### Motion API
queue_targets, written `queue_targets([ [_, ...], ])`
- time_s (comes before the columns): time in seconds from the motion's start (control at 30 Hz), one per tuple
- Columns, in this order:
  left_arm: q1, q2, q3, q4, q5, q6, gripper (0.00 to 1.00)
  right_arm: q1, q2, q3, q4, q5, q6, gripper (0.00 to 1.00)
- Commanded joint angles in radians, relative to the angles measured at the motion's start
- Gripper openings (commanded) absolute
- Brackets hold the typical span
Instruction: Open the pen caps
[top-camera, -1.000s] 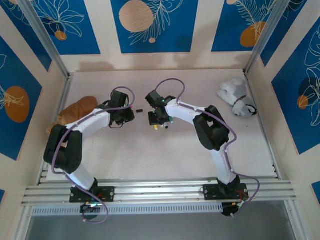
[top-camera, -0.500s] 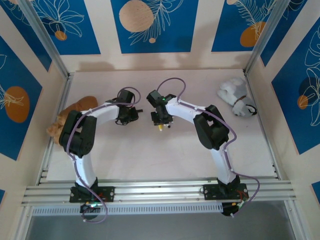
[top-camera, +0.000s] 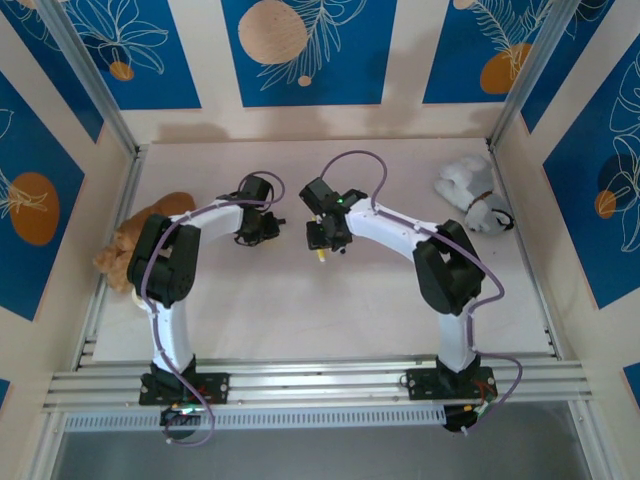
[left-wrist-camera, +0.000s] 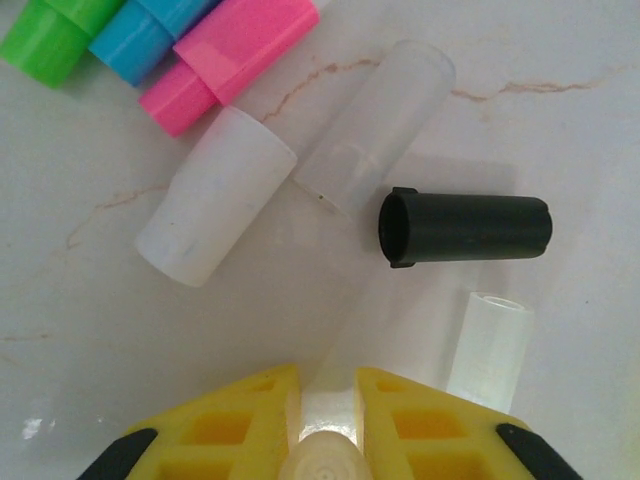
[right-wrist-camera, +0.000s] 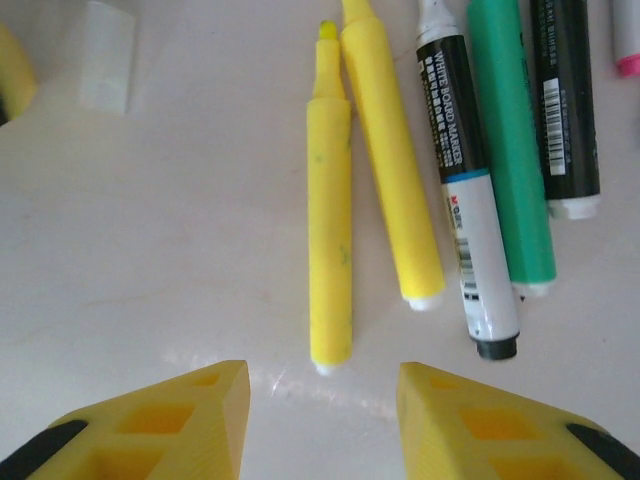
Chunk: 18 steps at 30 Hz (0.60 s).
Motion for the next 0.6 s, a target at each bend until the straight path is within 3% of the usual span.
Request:
queue_targets([
  [0.0,0.006,0.004,0.032,-0.051,-0.036,0.013,0.24,0.012,-0.057,-0.031,0.017,0.013,0.023,0.44],
  [0.37,0.004,-0.082,0.064,-0.110,-0.092,0.026,0.32,0.022,-0.161,-0.121,0.044,0.012,0.033,0.44],
  [0.43,-0.002,-0.121,0.069,-0.133,-0.114,0.036,0.41,0.026,-0.206,-0.147,0.051,0.017,0.027,0.45],
  [0.57,-0.025,-0.253,0.064,-0.168,-0.186,0.064,0.63,0.033,-0.342,-0.237,0.103,0.004,-0.007,0.62],
])
